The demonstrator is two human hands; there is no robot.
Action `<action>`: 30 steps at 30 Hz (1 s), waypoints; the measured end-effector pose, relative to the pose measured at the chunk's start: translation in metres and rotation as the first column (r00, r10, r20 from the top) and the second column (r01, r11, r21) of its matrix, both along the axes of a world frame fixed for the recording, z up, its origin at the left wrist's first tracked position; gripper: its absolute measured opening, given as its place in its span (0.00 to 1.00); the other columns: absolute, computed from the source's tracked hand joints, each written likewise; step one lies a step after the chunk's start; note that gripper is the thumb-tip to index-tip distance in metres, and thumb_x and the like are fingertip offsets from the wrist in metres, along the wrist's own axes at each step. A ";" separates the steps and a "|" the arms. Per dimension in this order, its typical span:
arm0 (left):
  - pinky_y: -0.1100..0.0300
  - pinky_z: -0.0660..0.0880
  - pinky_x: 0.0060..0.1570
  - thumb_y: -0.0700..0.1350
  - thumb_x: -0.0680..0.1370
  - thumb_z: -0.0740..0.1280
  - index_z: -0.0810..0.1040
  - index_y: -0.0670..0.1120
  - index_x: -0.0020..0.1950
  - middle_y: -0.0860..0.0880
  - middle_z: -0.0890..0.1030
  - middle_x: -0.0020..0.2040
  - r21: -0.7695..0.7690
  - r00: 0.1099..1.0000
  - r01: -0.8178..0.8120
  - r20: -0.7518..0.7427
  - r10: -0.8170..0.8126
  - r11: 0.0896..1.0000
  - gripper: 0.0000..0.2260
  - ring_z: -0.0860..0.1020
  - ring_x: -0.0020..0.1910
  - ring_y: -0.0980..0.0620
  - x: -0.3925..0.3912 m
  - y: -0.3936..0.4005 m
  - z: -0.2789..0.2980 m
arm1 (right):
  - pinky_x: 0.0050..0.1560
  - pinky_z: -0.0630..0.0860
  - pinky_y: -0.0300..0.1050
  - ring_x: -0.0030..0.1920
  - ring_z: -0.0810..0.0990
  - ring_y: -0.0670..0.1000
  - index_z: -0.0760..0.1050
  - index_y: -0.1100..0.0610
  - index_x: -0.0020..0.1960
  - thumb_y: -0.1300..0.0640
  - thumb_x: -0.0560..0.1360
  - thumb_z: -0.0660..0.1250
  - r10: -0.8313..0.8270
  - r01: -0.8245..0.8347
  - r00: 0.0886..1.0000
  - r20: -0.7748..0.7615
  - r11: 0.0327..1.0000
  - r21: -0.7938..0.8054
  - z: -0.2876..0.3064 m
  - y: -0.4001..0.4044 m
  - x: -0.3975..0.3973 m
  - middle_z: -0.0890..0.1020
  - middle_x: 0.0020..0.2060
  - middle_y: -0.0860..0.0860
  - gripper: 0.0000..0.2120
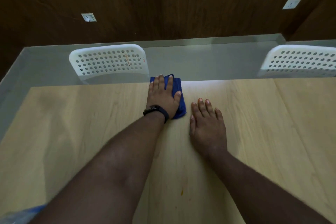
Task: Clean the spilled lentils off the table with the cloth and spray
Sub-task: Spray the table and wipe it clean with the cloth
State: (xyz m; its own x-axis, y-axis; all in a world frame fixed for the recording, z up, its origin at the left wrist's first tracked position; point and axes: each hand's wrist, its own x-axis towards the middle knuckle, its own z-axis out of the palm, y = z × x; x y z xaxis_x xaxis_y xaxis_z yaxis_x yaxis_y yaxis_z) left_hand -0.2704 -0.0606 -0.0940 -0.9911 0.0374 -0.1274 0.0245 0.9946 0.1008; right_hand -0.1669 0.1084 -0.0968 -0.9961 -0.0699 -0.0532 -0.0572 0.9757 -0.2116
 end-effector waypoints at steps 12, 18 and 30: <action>0.46 0.40 0.82 0.62 0.83 0.41 0.36 0.49 0.85 0.43 0.36 0.84 0.032 0.998 0.068 -0.013 -0.067 0.997 0.34 0.37 0.84 0.45 0.100 -0.002 -0.004 | 0.83 0.50 0.56 0.84 0.46 0.51 0.50 0.50 0.85 0.44 0.85 0.38 -0.004 0.004 1.000 0.012 0.999 0.037 0.007 -0.002 0.002 0.53 0.85 0.50 0.30; 0.47 0.43 0.82 0.63 0.83 0.44 0.42 0.50 0.86 0.42 0.45 0.85 0.012 0.992 0.125 -0.033 -0.125 0.992 0.34 0.45 0.84 0.44 0.013 -0.006 -0.006 | 0.82 0.53 0.56 0.84 0.50 0.51 0.54 0.50 0.85 0.44 0.85 0.41 -0.011 0.011 1.000 -0.014 1.000 0.023 0.006 -0.001 0.002 0.56 0.84 0.50 0.30; 0.47 0.42 0.82 0.62 0.84 0.41 0.40 0.49 0.85 0.42 0.41 0.85 0.035 0.996 0.066 -0.064 -0.064 0.997 0.33 0.41 0.84 0.44 0.157 -0.003 -0.010 | 0.82 0.55 0.53 0.83 0.59 0.51 0.62 0.52 0.83 0.50 0.86 0.52 -0.004 -0.007 0.996 -0.089 0.992 -0.126 0.010 0.002 0.018 0.65 0.81 0.51 0.26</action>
